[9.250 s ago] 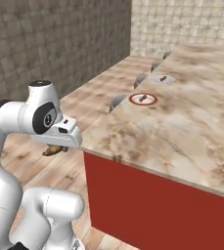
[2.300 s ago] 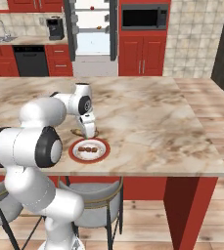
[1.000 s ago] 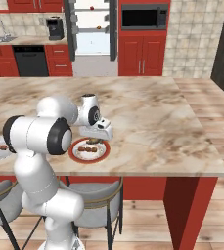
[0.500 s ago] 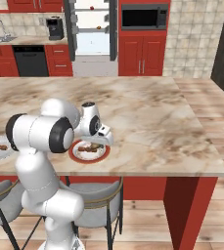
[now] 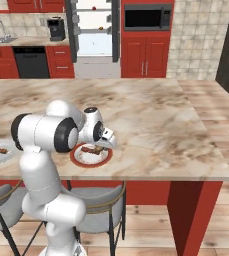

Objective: Pick up the banana and apple from the fridge and place one fruit on each plate on the dining counter.

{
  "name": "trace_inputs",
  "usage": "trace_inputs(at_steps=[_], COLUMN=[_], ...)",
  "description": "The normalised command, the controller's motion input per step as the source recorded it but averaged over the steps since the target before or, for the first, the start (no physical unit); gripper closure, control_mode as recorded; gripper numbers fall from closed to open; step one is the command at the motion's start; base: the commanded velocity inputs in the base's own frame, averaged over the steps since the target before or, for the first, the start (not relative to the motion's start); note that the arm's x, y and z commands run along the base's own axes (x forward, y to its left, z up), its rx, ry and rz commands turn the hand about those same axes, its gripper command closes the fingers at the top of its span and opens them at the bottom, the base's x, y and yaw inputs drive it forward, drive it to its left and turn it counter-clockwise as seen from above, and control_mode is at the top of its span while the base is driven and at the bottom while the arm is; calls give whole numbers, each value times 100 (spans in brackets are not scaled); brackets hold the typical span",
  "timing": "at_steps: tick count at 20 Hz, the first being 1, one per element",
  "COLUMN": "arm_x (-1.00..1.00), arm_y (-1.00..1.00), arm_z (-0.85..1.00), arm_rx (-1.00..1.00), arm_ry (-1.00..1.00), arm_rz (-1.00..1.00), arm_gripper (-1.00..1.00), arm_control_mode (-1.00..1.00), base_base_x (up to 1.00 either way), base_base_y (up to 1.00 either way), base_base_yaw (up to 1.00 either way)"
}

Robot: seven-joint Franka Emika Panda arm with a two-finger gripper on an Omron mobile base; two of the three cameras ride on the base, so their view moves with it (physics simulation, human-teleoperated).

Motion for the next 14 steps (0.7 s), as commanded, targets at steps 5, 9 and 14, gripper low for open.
trace_inputs(at_steps=[5, 9, 14], arm_x=[-5, -34, -46], arm_y=[0, 0, 0], arm_z=[0, 23, 49], arm_rx=[0, -1, 0], arm_ry=[0, -3, -6], arm_rz=[0, 0, 0], arm_gripper=[100, 100, 100], arm_control_mode=[-100, -100, -100], base_base_x=[0, 0, 0], base_base_y=[0, 0, 0], base_base_yaw=[0, 0, 0])
